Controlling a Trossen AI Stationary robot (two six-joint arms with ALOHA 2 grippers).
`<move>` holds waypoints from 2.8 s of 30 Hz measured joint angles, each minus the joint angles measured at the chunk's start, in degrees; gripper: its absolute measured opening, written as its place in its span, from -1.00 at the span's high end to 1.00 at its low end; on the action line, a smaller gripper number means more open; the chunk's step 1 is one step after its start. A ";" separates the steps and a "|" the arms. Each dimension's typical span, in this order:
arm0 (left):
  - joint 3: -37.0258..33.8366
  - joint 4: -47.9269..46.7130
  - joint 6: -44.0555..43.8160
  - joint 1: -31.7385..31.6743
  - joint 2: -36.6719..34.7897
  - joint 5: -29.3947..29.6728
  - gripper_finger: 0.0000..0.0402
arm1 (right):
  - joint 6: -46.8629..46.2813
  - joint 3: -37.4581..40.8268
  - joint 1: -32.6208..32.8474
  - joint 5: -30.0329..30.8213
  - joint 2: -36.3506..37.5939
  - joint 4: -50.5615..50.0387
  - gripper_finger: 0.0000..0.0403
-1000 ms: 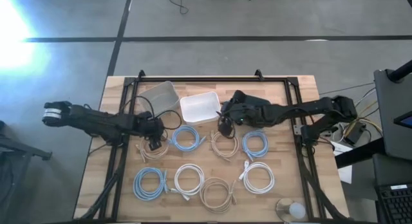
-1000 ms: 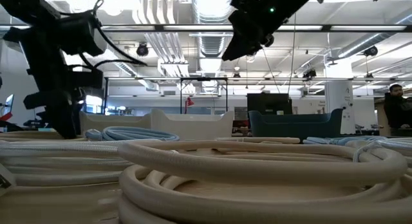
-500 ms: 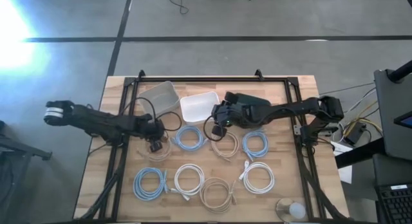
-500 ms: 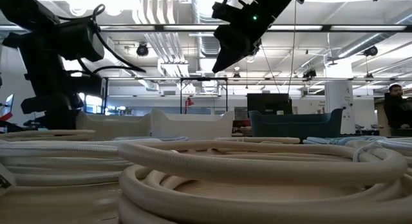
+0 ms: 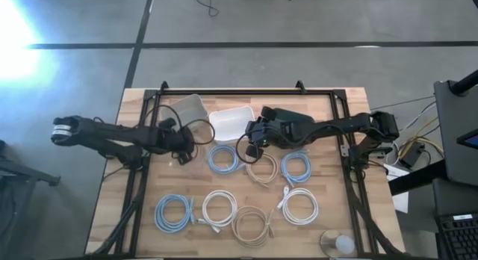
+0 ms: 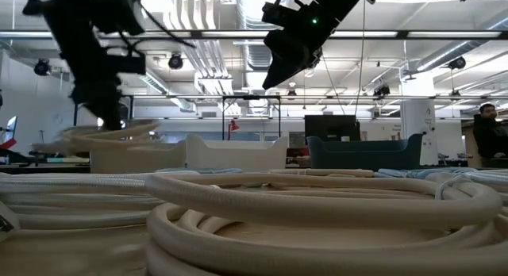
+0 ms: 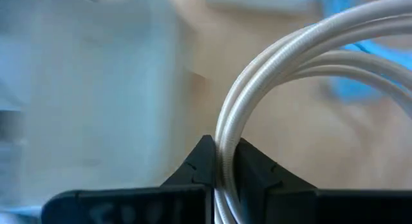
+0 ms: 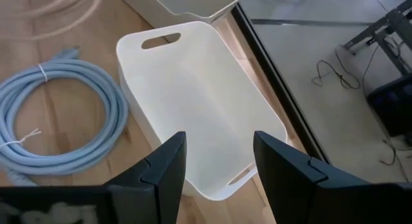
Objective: Sort HDMI cables
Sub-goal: Put the top left light brown HDMI cable into the gray bin, then put the top left light blue HDMI cable into the blue bin
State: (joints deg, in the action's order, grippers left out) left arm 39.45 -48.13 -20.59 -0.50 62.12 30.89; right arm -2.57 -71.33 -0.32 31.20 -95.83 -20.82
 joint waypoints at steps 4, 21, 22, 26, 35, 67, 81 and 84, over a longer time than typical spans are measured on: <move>6.15 -1.88 1.01 -0.40 -0.14 14.03 0.83 | -0.45 0.04 0.00 0.00 0.00 0.04 0.14; 8.40 3.46 8.98 -21.14 0.57 33.30 0.82 | -1.82 0.11 0.00 -0.11 0.02 0.18 0.23; 7.61 5.09 8.98 -22.91 0.74 33.28 0.82 | -1.80 0.11 0.00 -0.11 0.04 0.16 0.24; 3.70 15.81 10.46 -28.90 2.01 32.90 0.82 | -1.77 0.04 0.00 -0.11 0.09 0.21 0.24; -4.95 31.59 16.00 -32.90 7.15 30.35 0.81 | -0.46 0.02 0.02 -0.11 0.09 0.22 0.25; -0.50 23.34 18.03 -32.58 7.79 18.31 -0.05 | -6.25 -2.58 0.17 -15.78 -6.90 3.09 0.08; 0.80 22.72 18.00 -30.68 -1.38 9.08 -0.04 | -33.25 -14.71 0.30 -19.71 -19.39 -7.79 0.08; 0.74 22.70 17.26 -30.62 -1.86 9.09 -0.04 | -35.27 -15.91 0.37 -19.89 -22.27 -8.62 0.08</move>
State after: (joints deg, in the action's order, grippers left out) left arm 40.19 -25.43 -3.33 -31.12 60.26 39.97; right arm -37.83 -87.24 0.05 11.31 -118.11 -29.44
